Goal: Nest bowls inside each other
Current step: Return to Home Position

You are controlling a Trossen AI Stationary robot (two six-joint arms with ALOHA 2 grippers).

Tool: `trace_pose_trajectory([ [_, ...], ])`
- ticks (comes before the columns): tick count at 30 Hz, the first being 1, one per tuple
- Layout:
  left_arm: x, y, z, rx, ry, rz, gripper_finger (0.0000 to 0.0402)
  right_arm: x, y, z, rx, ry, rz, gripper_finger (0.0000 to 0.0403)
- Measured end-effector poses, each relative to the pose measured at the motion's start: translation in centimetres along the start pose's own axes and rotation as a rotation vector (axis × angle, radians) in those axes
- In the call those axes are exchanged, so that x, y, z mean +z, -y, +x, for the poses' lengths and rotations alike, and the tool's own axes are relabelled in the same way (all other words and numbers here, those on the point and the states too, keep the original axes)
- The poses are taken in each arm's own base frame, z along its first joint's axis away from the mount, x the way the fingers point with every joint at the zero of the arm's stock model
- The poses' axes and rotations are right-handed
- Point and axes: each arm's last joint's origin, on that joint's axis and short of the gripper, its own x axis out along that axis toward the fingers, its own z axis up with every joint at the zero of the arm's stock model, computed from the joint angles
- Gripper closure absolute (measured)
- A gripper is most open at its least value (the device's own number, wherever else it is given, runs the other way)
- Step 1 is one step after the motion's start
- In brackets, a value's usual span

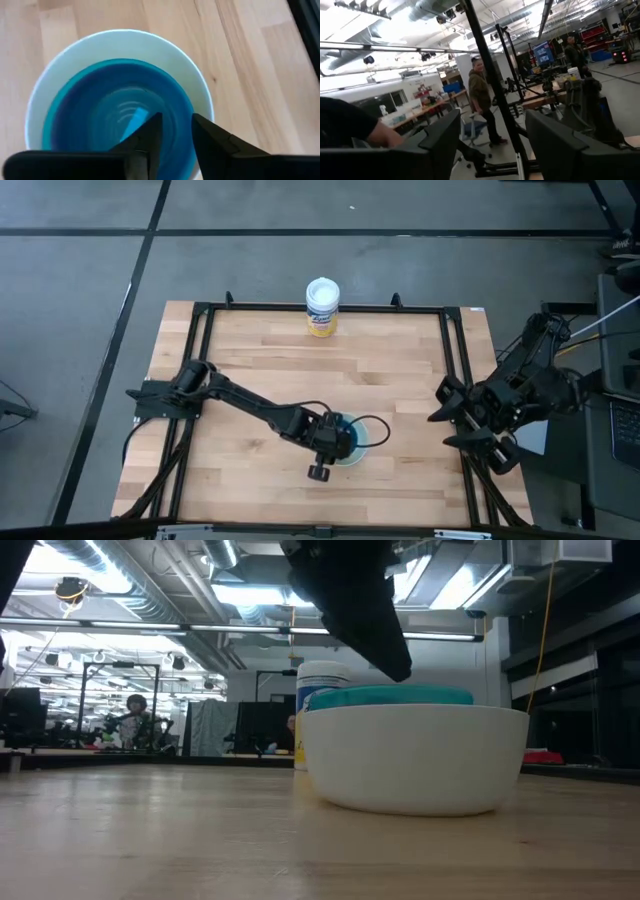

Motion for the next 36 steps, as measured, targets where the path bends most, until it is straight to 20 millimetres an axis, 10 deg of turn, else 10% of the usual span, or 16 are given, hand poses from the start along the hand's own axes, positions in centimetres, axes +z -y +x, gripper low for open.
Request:
trace_pose_trajectory([
  [4, 1.1, -0.1, -2.5, 0.030, 0.099, 0.042, 0.0294, -0.3, 0.0, 0.1, -0.005, -0.019, -0.041, 0.0170],
  [9, 2.4, -2.6, -11.9, 0.169, 0.344, -0.004, 0.0304, -0.5, 0.9, -1.0, -0.081, -0.112, -0.077, 0.0176],
  [17, -5.5, -9.0, -23.6, 0.029, 0.809, -0.221, 0.0322, 2.4, 3.2, -6.0, -0.084, -0.163, -0.101, 0.0209],
  [28, -19.3, -10.8, -26.2, 0.149, 1.191, -0.252, 0.0324, 3.3, 6.7, -10.5, -0.158, -0.258, -0.256, 0.0230],
  [36, -23.2, -10.2, -24.3, 0.317, 1.223, -0.238, 0.0337, 2.5, 7.6, -11.5, -0.094, -0.262, -0.403, 0.0255],
])
